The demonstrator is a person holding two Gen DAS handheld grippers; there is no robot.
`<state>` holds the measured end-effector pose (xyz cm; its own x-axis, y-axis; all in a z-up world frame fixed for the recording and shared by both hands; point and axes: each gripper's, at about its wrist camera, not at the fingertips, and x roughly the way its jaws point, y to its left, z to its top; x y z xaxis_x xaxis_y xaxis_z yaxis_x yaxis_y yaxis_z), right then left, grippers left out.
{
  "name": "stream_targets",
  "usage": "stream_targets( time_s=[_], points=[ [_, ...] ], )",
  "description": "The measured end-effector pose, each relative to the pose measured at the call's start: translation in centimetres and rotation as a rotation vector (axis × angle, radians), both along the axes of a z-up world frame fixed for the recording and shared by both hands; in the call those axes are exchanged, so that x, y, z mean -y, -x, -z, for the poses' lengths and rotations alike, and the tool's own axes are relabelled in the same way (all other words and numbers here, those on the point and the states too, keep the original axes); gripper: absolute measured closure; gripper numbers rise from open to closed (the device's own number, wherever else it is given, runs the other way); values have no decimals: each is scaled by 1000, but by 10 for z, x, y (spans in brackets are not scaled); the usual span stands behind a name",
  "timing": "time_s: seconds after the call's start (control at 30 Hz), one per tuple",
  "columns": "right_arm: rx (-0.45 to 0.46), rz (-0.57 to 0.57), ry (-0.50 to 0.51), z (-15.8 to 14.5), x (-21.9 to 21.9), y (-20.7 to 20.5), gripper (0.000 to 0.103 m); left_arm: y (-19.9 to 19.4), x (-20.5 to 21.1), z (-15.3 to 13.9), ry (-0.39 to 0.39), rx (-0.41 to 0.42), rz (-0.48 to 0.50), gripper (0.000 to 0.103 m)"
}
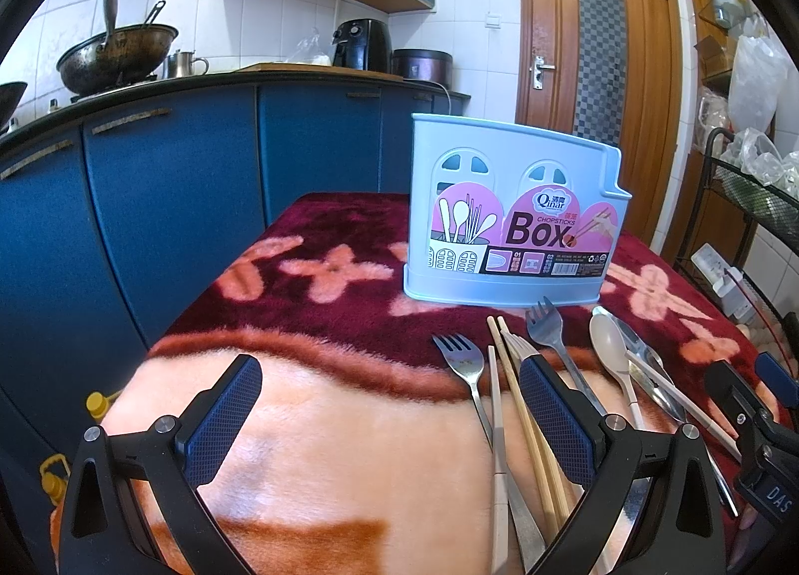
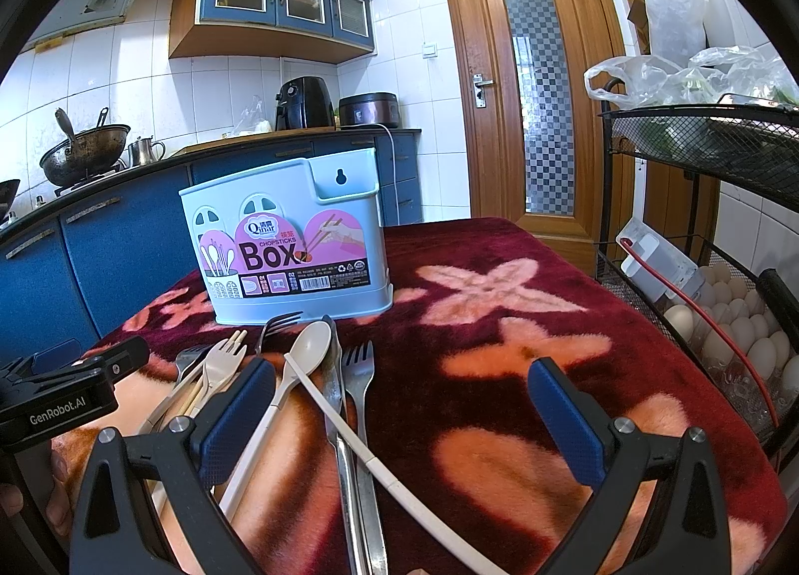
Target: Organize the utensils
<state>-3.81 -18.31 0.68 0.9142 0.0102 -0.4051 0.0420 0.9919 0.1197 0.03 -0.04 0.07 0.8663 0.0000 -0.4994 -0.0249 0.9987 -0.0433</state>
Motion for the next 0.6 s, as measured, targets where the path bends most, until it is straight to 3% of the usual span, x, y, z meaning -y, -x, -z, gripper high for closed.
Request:
stream_targets(
  time_s=[0.6],
  points=[
    [3,-12,-4,-1,1,2,0,0,0,0,1,0,0,0]
  ],
)
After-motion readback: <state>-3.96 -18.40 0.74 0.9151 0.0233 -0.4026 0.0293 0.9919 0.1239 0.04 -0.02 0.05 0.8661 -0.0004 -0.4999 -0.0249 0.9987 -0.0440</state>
